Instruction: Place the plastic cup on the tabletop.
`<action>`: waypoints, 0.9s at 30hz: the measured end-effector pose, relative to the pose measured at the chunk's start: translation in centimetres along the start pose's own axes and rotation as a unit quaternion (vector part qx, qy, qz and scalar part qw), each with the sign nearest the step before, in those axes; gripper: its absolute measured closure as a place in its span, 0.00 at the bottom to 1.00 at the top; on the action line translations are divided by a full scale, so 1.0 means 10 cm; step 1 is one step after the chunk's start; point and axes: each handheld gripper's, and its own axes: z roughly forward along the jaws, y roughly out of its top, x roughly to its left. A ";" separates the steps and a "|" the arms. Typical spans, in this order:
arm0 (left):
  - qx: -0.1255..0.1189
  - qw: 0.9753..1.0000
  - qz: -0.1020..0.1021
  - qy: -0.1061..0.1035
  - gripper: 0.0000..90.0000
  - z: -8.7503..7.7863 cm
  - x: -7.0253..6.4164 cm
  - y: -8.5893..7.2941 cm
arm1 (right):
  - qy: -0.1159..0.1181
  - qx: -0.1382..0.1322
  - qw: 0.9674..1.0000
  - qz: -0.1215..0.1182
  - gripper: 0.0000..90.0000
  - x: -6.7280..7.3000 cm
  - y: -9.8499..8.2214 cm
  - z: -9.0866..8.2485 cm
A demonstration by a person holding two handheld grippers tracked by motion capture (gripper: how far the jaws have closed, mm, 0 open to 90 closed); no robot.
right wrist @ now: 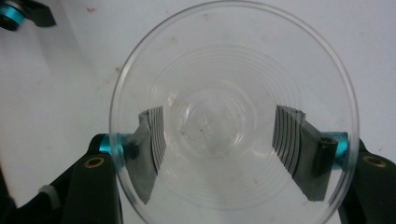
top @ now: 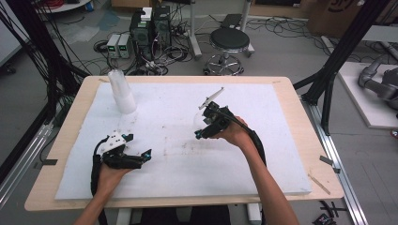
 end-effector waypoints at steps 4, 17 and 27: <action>0.001 1.000 0.001 -0.001 0.02 0.00 0.00 0.00 | 0.004 0.000 1.000 0.002 0.39 0.01 -0.01 0.07; 0.003 1.000 0.001 0.000 0.02 0.00 0.00 0.00 | -0.017 0.025 1.000 0.006 0.39 0.03 -0.07 0.31; 0.002 1.000 -0.001 -0.001 0.02 0.00 0.01 0.00 | -0.029 0.017 0.999 0.001 0.39 0.06 -0.08 0.46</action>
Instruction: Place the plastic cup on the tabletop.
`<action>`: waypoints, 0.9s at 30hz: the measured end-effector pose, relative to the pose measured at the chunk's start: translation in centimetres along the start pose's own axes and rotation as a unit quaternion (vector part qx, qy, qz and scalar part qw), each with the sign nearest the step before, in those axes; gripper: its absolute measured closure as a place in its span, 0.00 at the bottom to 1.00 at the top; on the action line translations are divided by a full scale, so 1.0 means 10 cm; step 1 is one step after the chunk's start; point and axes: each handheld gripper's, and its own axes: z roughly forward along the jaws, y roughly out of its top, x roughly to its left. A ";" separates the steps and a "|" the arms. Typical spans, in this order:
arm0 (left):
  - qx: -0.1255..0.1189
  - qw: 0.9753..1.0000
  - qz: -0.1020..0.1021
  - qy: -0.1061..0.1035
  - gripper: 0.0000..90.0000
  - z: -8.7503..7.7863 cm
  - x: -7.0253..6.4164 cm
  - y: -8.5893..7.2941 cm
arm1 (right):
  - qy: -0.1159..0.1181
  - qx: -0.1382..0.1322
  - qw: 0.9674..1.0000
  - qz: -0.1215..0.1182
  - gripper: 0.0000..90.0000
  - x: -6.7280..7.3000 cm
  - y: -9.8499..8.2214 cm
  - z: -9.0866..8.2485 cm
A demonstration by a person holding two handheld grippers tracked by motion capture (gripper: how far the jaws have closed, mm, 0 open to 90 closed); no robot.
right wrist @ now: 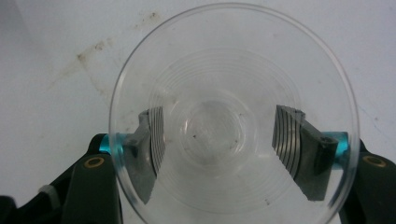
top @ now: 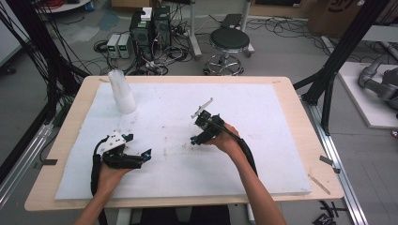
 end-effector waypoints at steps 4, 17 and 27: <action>-0.001 1.000 -0.003 0.000 0.02 0.00 0.00 0.00 | -0.006 -0.014 1.000 0.001 0.40 0.02 -0.01 0.03; -0.001 1.000 -0.004 -0.003 0.02 0.00 0.01 0.00 | -0.018 -0.021 1.000 0.005 0.27 0.02 -0.07 0.13; -0.003 1.000 -0.008 -0.003 0.02 0.00 0.01 0.00 | -0.019 -0.053 0.998 0.019 0.21 0.01 -0.13 0.14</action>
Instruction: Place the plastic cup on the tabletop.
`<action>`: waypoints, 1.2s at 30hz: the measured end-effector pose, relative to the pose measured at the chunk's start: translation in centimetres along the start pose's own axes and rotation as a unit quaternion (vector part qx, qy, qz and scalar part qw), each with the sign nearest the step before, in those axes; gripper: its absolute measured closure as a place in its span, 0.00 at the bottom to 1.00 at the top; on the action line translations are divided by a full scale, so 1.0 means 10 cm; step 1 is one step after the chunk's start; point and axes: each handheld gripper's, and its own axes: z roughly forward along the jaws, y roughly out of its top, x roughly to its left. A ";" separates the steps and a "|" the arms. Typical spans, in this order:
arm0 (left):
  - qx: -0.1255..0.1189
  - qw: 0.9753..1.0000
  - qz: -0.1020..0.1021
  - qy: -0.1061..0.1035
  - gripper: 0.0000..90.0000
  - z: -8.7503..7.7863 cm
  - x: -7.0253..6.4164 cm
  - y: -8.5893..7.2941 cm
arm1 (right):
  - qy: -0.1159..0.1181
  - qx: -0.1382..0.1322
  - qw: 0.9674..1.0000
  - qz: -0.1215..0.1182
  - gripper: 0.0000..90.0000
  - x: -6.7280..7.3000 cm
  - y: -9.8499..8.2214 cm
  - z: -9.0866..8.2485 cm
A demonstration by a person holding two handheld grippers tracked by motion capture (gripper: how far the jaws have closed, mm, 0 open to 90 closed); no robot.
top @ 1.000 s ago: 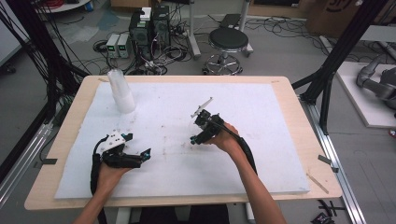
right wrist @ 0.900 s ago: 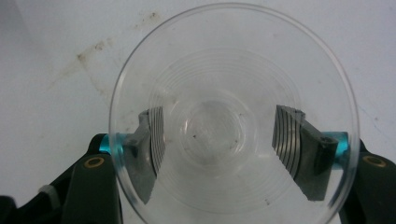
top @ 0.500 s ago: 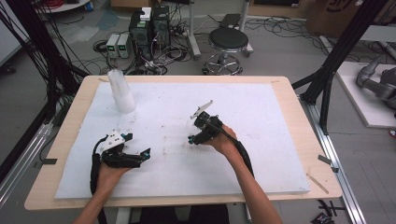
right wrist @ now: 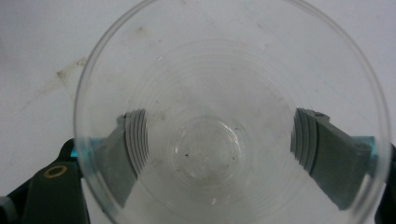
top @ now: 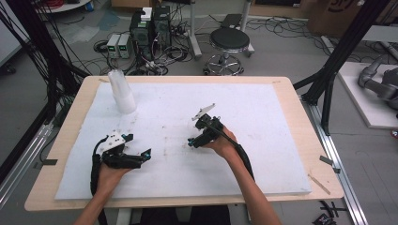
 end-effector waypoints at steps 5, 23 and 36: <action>-0.001 1.000 0.000 -0.003 0.02 0.00 0.00 0.00 | -0.002 -0.015 1.000 0.011 0.19 -0.01 -0.11 -0.06; -0.008 1.000 -0.005 -0.006 0.02 -0.02 0.02 -0.01 | -0.005 -0.146 0.987 0.058 0.19 0.03 -0.88 -0.47; -0.008 1.000 -0.012 0.000 0.02 -0.02 0.03 -0.01 | -0.045 -0.207 0.974 0.079 0.19 -0.02 -1.25 -0.59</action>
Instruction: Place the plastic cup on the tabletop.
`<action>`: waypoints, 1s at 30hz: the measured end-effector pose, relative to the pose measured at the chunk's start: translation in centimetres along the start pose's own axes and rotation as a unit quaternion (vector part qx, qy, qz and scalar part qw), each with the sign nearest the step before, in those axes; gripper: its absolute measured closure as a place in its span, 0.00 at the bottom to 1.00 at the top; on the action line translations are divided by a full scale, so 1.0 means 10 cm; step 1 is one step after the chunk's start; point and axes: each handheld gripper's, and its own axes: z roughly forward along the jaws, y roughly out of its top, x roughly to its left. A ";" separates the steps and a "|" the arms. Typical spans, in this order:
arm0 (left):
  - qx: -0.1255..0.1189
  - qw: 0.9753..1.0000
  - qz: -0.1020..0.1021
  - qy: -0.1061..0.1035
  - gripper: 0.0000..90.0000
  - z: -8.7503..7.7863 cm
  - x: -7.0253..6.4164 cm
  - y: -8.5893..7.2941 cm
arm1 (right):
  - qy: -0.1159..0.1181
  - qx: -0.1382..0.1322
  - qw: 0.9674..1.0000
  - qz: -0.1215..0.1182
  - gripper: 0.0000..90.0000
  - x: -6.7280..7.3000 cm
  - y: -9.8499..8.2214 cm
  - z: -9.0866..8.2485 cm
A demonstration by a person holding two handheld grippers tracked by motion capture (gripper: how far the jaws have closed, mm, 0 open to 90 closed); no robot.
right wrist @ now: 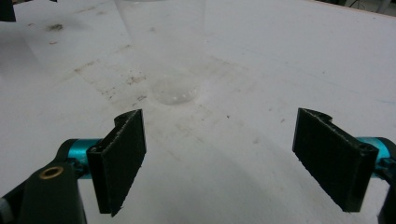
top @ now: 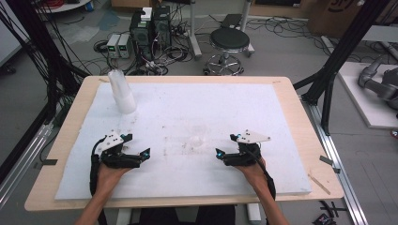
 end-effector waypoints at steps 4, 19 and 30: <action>0.000 1.000 0.003 0.002 0.02 0.00 -0.01 0.00 | -0.010 -0.003 1.000 0.011 0.19 -0.03 -0.07 -0.07; 0.001 1.000 0.011 0.004 0.02 0.00 -0.02 0.00 | -0.048 -0.024 0.998 0.017 0.19 -0.10 -0.18 -0.16; 0.001 1.000 0.010 0.005 0.02 0.00 -0.02 0.00 | -0.054 -0.033 0.998 0.023 0.19 -0.10 -0.20 -0.18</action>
